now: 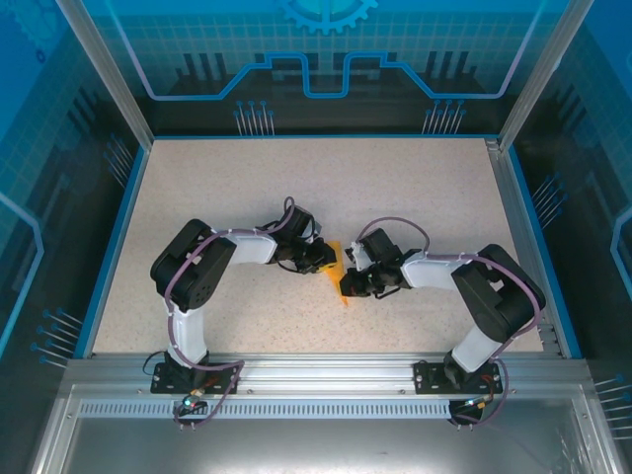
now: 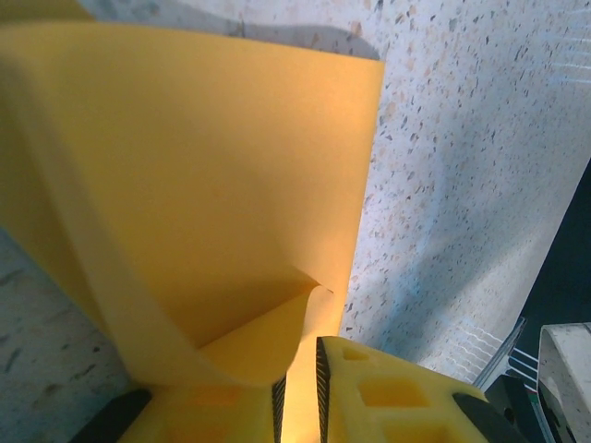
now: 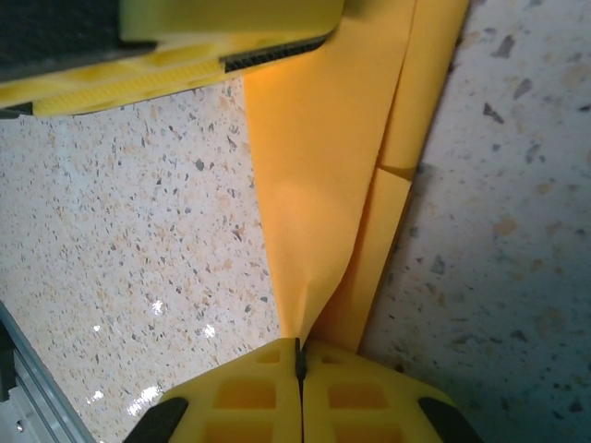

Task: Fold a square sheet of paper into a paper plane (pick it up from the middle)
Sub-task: Fold the wing for the fifth time at the center of the table.

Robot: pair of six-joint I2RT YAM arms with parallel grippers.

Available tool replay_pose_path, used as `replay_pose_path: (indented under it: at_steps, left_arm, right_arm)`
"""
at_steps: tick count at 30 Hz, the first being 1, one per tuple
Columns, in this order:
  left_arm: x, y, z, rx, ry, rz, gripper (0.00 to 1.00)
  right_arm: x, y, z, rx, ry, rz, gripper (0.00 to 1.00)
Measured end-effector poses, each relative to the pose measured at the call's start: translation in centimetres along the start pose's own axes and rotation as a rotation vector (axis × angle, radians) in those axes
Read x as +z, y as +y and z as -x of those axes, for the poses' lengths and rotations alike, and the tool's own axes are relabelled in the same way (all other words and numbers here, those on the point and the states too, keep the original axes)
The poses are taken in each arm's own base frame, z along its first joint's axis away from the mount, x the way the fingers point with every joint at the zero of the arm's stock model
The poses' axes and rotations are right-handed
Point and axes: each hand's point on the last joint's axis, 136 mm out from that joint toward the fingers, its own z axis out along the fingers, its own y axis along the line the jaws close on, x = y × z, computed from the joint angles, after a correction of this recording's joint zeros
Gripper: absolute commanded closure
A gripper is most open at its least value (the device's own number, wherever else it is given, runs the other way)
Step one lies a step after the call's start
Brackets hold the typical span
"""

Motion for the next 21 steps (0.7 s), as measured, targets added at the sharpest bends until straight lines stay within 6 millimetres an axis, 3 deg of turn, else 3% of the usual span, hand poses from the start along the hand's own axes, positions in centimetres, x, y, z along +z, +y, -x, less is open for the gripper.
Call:
replay_pose_path:
  at_steps: [9, 21]
  left_arm:
    - [0.0, 0.0, 0.0, 0.000, 0.000, 0.001, 0.81]
    - [0.0, 0.0, 0.0, 0.000, 0.000, 0.001, 0.81]
  right_arm:
    - [-0.3, 0.0, -0.3, 0.003, 0.011, -0.016, 0.87]
    - [-1.3, 0.1, -1.4, 0.024, 0.042, -0.036, 0.89]
